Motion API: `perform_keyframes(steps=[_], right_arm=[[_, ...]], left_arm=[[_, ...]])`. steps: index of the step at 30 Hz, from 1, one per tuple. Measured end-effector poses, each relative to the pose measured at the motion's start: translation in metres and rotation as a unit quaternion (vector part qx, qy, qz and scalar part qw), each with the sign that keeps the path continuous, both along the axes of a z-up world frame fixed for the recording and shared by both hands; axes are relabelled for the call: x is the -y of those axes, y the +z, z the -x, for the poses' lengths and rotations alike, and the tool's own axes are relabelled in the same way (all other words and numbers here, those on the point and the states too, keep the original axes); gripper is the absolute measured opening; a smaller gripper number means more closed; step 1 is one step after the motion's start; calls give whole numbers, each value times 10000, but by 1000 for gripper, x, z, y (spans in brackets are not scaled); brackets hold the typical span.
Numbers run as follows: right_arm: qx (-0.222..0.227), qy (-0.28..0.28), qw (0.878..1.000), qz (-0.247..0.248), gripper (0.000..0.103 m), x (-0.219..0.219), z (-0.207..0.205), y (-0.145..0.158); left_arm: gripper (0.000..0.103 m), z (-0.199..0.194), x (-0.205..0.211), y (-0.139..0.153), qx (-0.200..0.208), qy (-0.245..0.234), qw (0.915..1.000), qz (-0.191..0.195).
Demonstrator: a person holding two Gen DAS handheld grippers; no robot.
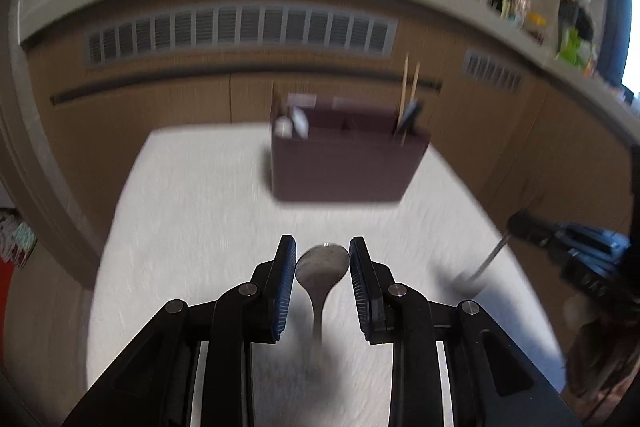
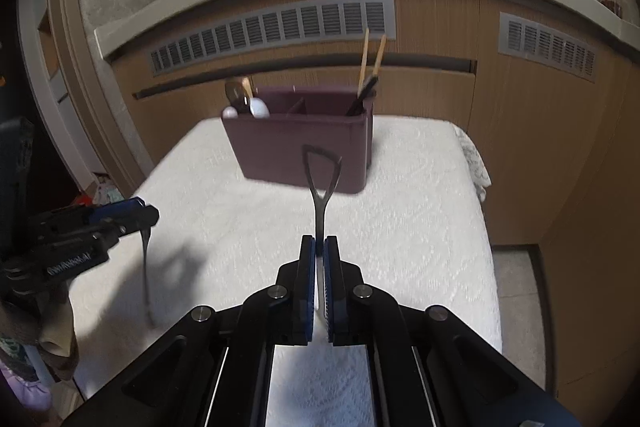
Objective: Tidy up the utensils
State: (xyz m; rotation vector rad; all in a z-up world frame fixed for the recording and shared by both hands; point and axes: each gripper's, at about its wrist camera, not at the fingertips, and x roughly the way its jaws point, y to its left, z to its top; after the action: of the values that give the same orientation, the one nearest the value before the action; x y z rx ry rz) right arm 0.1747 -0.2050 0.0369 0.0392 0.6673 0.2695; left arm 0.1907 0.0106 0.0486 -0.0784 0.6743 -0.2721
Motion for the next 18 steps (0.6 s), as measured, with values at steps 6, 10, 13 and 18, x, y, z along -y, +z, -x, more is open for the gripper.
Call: perform_keyframes(steps=[6,10,13,18], right_arm=[[1103,54,9938,109,3,-5,-36,98],[1393,31,9900,210,3,-9,-62,138],[1206,118,9920,360,3,-8,-77,132],[257,352,9977,510,4,-7,-93,65]], left_arm=[[28,-48,-2,97,1160,-109,9931,103],[28,-81,-6,128,1434,64,9895,168],[28,-92,-10,129,1458,53,9891,201],[28,-92,-18,112,1282,-5,9916,190]])
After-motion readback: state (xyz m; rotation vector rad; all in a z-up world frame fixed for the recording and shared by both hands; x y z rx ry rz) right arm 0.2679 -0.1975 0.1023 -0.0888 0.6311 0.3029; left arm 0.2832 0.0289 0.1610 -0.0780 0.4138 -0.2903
